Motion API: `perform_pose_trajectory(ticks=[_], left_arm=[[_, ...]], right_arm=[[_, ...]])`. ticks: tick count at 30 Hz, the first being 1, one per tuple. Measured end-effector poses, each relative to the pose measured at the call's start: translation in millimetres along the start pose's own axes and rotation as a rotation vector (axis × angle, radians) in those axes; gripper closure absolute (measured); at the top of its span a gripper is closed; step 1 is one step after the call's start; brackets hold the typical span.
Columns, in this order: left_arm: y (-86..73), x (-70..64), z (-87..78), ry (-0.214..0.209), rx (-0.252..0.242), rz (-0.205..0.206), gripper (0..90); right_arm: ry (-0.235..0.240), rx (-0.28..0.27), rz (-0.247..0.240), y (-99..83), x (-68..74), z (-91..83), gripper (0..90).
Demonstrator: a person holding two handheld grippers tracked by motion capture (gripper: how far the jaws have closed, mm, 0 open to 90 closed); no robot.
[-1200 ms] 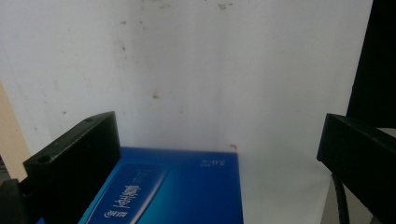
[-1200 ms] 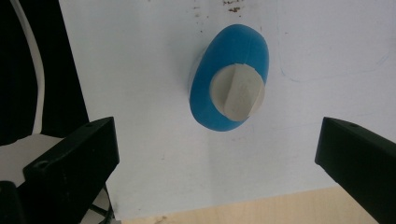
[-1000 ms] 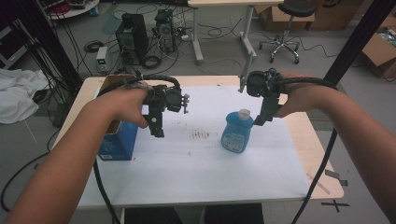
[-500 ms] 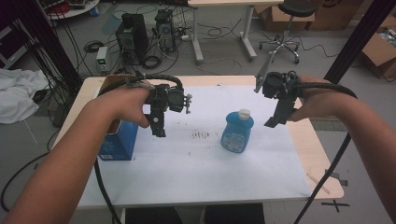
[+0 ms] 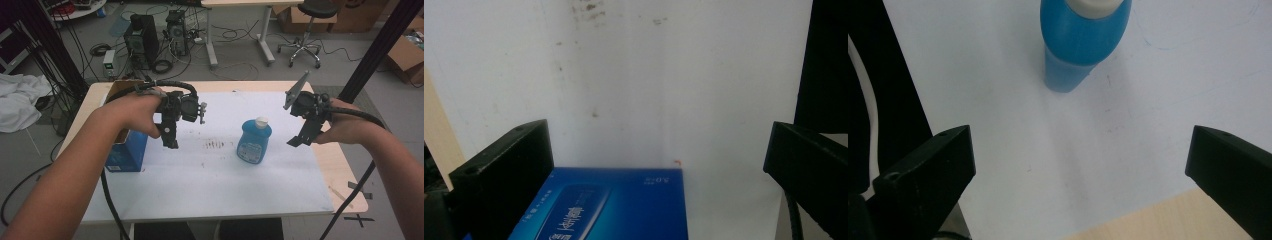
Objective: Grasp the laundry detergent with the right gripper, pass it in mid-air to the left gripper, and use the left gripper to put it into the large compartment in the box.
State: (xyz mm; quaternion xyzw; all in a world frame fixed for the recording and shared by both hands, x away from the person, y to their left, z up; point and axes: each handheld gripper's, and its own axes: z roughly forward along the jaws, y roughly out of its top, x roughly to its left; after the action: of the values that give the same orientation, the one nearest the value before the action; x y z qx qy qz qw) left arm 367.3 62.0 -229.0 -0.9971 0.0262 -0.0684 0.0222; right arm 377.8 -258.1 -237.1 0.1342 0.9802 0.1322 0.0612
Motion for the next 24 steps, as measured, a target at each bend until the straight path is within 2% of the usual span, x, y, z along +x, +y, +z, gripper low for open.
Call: perform_pose_trajectory(ticks=[4,12,20,24], left_arm=[[-2.1,-1.4,-0.7,-0.002,-0.003,0.0,0.1],[-9.8,-3.3,0.0,-0.001,-0.011,-0.011,0.0],[-13.7,-5.0,-0.1,-0.003,-0.008,-0.014,0.0],[-15.6,-5.6,0.4,-0.003,-0.01,-0.02,0.1]], right_arm=[[0.002,-0.035,0.023,-9.8,-0.1,10.7,0.0],[0.028,-0.139,0.073,-25.1,1.6,38.7,0.0],[0.05,-0.205,0.11,-33.1,0.9,71.5,0.0],[0.052,-0.24,0.125,-37.9,-1.2,80.8,0.0]])
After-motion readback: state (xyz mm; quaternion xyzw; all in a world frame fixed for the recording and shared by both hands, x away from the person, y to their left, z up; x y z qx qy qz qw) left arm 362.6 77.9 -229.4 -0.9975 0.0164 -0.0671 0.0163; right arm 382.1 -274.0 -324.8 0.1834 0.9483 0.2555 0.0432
